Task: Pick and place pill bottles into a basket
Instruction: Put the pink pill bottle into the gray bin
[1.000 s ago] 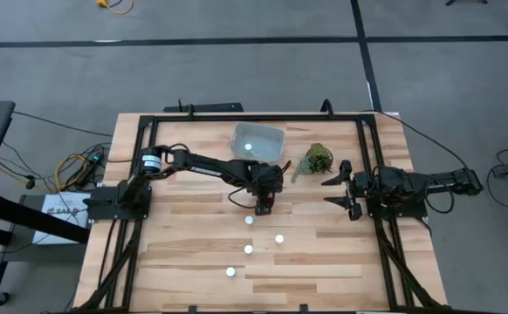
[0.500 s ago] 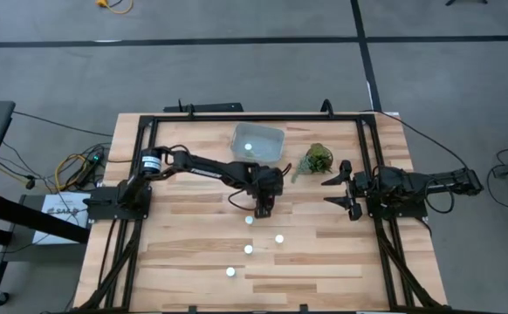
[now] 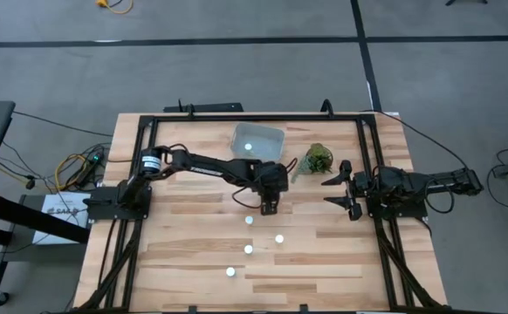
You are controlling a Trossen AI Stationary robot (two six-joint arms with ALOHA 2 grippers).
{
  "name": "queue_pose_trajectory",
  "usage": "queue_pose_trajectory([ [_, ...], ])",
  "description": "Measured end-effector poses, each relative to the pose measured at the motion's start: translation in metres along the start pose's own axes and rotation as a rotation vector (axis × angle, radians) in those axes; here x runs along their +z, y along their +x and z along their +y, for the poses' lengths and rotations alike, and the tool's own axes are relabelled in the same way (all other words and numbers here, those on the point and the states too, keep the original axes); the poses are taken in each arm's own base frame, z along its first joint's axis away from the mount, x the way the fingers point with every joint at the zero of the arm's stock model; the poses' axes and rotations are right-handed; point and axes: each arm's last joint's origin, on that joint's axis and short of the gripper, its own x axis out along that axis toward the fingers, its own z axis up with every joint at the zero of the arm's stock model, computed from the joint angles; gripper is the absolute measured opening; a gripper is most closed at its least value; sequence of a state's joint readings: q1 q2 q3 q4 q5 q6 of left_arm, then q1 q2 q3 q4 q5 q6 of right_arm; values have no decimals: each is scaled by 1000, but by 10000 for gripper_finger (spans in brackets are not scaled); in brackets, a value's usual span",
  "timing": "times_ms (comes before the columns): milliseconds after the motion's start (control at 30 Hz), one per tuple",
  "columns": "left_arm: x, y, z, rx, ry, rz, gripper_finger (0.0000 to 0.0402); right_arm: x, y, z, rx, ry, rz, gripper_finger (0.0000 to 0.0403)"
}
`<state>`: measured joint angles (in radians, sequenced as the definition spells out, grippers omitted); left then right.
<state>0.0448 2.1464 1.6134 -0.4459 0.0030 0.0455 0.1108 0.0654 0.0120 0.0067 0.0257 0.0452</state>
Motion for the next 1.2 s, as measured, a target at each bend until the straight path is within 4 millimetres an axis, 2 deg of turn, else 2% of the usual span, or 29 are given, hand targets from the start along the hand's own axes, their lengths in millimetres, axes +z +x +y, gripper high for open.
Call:
queue_pose_trajectory([
  [367,49,-37,13,277,90,-126,68,0,0,0,0,0,0,230],
  [533,57,-49,26,319,80,-169,66,0,0,0,0,0,0,230],
  [600,59,-59,33,330,65,-189,65,0,0,0,0,0,-1,230],
  [767,67,-97,42,366,36,-267,65,0,0,0,0,0,-1,230],
  [1000,72,-141,55,406,-2,-378,64,0,0,0,0,0,-1,230],
  [1200,47,-150,71,378,-66,-513,64,0,0,0,0,0,-1,230],
])
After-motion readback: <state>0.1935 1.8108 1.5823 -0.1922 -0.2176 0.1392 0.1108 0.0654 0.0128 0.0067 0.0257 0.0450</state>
